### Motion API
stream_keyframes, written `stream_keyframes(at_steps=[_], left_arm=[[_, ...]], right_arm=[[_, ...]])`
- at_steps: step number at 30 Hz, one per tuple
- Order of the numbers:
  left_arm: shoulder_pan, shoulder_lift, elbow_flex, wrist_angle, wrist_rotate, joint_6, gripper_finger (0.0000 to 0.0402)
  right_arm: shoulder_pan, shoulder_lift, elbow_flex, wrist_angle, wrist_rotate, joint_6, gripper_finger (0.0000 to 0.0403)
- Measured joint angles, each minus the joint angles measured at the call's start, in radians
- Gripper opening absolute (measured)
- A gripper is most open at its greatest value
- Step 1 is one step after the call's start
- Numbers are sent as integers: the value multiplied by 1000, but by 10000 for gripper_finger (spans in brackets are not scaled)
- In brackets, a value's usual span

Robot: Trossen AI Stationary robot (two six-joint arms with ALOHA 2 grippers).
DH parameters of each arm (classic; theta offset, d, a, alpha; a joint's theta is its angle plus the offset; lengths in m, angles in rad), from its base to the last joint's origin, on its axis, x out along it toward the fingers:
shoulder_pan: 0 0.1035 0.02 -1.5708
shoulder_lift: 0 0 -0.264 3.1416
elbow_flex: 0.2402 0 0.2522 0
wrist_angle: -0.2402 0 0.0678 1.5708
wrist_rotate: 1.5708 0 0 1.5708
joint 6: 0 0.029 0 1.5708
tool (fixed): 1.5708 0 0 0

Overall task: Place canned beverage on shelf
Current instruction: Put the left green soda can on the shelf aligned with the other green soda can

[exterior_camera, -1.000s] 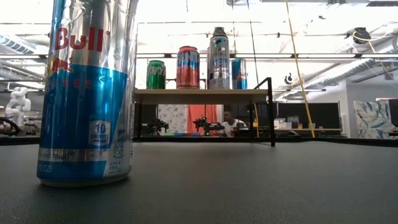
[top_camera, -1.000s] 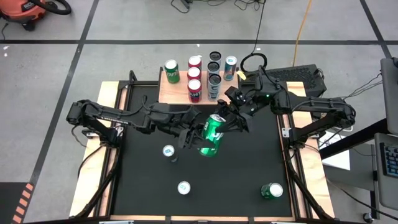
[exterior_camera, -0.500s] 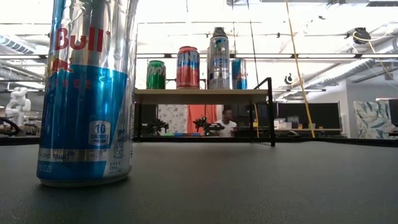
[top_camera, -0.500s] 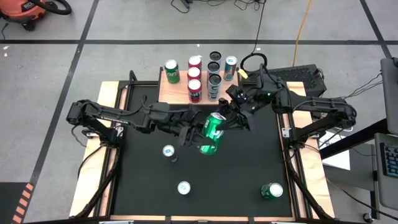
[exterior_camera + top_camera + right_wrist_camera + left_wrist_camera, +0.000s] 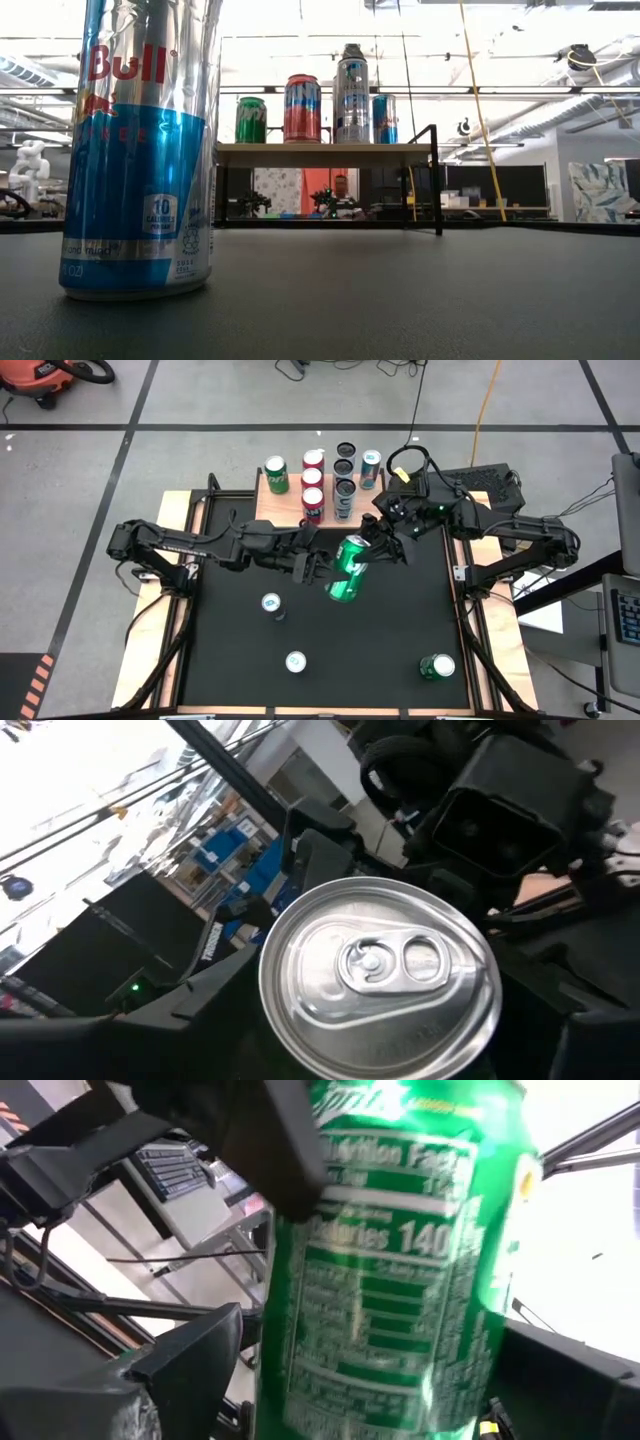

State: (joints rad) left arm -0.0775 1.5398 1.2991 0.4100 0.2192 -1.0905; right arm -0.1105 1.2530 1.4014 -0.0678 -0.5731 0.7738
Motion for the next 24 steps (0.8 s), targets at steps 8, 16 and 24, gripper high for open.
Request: stream_keyframes(at_steps=[8, 16, 24], left_arm=[[35, -11, -1, -8, -3, 55, 394], [80, -86, -1, -154, -40, 126, 394], [78, -136, 31, -217, -236, 310, 393]], right_arm=[[-3, -28, 0, -64, 53, 0, 279], [-6, -77, 0, -156, 137, -10, 279], [-6, -118, 0, -282, 277, -12, 279]])
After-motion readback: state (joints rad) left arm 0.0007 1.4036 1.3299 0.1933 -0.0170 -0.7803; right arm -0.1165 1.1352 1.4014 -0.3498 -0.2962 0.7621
